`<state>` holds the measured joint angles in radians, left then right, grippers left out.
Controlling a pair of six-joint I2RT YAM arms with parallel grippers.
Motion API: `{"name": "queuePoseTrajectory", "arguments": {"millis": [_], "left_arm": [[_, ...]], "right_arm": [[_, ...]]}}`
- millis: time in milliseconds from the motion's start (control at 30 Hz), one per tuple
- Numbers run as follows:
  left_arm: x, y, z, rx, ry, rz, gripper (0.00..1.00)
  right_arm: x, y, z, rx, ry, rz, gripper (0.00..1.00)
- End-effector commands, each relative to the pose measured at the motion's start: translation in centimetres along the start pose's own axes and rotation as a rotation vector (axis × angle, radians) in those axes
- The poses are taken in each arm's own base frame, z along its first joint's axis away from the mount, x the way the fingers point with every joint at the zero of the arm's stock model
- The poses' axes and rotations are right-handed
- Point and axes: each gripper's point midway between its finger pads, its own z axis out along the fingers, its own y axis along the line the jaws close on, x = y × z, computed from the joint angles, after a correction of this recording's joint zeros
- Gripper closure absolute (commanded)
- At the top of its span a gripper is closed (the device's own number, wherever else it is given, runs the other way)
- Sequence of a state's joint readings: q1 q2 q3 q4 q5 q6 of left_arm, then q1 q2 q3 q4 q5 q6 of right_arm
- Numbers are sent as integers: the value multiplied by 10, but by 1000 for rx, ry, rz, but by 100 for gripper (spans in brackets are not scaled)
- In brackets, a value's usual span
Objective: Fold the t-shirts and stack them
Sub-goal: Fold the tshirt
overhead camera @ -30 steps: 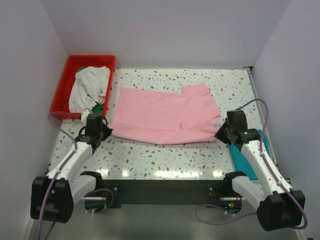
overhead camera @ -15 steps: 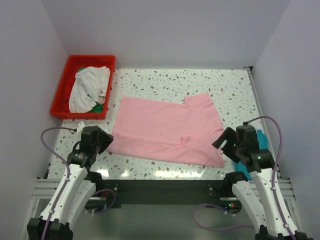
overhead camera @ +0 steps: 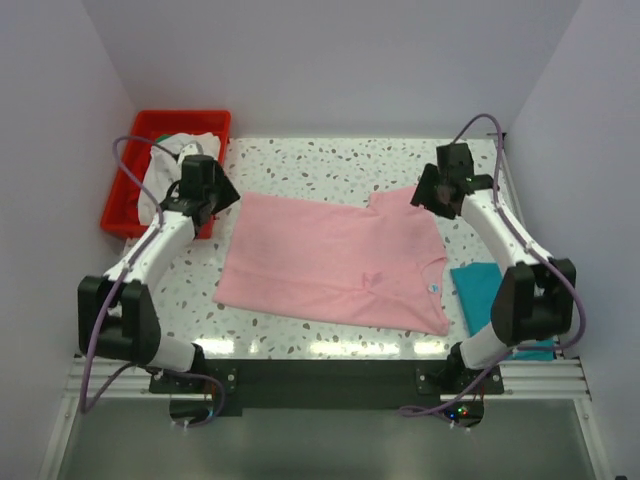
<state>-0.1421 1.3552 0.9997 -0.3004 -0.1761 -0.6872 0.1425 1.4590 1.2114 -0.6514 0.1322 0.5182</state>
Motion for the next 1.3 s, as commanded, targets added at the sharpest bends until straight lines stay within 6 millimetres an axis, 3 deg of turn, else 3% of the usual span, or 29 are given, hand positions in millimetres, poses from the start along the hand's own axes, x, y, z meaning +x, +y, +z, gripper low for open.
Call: {"name": "queuePoseTrajectory", "arguments": {"millis": [0,67,133,167,200,233,300,400,433,500,733,1167,1267], "left_arm": [[-21,-20,44,17,-26,155,44],[-37,-33,58,21,-44,183,46],[-40,-37,82,-4,-29,214,46],[-37,-37,90,-14,-15,225,47],[-27,-31,106,-39,15,244,47],[-33,-35,111,-38,4,243,47],[-29,-34,124,-56,16,251,47],[-15,-31,153,-71,56,261,48],[-19,-37,156,-62,49,261,49],[-6,-34,167,-72,81,275,50],[21,-27,183,-95,127,294,53],[35,-21,196,-104,150,296,71],[38,-21,199,-101,157,289,76]], "right_arm": [[-53,15,50,39,-94,-88,39],[-76,22,63,53,-125,-107,46],[-72,21,96,79,-77,-145,46],[-83,26,102,76,-95,-150,47],[-84,26,110,89,-88,-159,47],[-76,22,129,112,-53,-181,47],[-85,27,139,114,-69,-192,47],[-82,22,161,142,-51,-219,47],[-81,21,164,149,-48,-229,47],[-77,17,174,169,-35,-239,47],[-66,9,190,196,-11,-260,47],[-55,16,212,166,33,-263,48],[-52,19,216,145,46,-254,58]]}}
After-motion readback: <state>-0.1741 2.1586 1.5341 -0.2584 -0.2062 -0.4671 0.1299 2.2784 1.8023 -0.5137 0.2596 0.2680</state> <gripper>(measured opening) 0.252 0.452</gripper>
